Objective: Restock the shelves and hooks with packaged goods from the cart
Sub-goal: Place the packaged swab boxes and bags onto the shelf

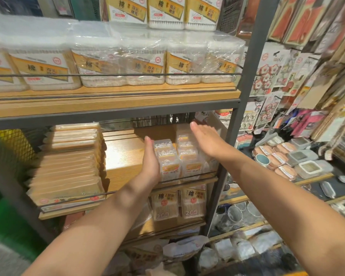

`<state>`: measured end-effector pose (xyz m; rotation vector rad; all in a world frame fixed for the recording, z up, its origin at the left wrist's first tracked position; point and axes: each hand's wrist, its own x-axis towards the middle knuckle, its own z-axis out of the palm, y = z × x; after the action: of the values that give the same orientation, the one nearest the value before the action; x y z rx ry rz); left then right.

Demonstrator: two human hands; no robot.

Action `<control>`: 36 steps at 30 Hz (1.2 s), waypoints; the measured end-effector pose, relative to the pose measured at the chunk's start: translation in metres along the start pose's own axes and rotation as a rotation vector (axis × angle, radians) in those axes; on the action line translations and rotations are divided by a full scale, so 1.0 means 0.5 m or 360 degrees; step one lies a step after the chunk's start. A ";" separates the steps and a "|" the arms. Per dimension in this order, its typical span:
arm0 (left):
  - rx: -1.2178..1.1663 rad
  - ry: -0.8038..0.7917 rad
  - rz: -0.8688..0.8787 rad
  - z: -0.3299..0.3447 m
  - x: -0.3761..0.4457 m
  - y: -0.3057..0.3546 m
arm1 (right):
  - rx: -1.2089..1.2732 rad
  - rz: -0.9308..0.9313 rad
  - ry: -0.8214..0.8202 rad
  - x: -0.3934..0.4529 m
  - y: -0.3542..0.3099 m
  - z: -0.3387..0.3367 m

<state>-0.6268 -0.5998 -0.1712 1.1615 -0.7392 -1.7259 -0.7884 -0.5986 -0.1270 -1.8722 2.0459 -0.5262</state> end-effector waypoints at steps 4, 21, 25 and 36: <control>0.0051 -0.0035 0.0018 0.001 0.070 -0.048 | -0.0139 0.0195 -0.0114 0.011 0.011 0.006; 0.0273 -0.0006 0.0022 0.023 0.059 0.007 | 0.0717 0.0320 -0.0110 -0.081 -0.032 -0.038; 0.0760 -0.0071 0.0130 0.056 0.114 0.085 | 0.0956 0.0227 0.0344 -0.149 0.006 0.054; 0.2170 -0.1170 0.0344 0.179 0.136 0.075 | 0.1511 0.0466 0.0788 -0.191 0.020 0.151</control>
<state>-0.7071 -0.6776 -0.1322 1.0983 -2.6264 -1.3305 -0.7532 -0.5070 -0.1995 -0.9147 1.7459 -1.6314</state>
